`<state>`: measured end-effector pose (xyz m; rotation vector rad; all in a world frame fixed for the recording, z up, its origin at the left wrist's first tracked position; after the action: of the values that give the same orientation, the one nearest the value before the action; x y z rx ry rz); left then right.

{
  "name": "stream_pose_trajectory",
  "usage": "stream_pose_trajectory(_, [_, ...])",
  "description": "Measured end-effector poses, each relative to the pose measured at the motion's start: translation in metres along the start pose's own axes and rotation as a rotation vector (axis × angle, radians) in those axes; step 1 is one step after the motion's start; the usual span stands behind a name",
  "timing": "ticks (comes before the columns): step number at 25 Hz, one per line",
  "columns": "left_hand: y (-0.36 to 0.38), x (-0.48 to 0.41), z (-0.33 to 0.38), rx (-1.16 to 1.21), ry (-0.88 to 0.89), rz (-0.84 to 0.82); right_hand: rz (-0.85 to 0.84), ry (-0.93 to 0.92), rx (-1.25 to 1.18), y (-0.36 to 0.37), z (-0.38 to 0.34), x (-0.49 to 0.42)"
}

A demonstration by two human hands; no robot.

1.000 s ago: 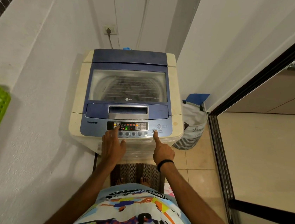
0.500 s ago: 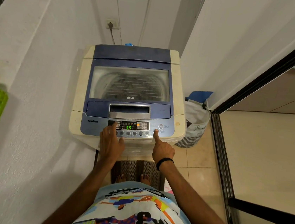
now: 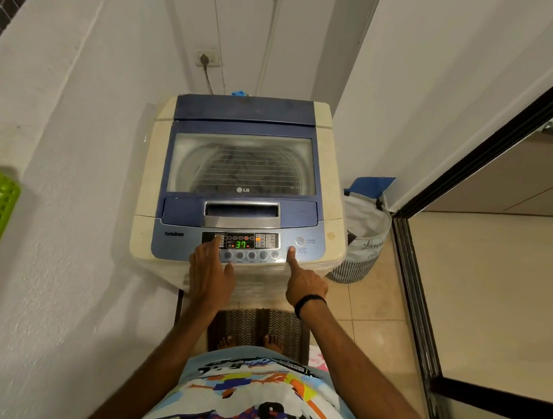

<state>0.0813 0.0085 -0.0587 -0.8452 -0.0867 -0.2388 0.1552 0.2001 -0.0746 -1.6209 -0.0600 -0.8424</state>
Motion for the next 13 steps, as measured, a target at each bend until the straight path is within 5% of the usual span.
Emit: stream_pose_trajectory(13, [-0.018, 0.014, -0.005, -0.028, 0.044, 0.063, 0.136, 0.020, -0.217, -0.006, -0.003, 0.024])
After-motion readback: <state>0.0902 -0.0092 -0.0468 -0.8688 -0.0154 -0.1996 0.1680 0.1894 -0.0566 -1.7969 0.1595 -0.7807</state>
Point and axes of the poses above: each hand's wrist, its own x-axis away from the middle knuckle, its own y-axis out of the palm, z = x × y, the point moved 4 cm from there along -x, towards the middle knuckle, and after that the axes turned 7 degrees about x, right-handed, at the moved point
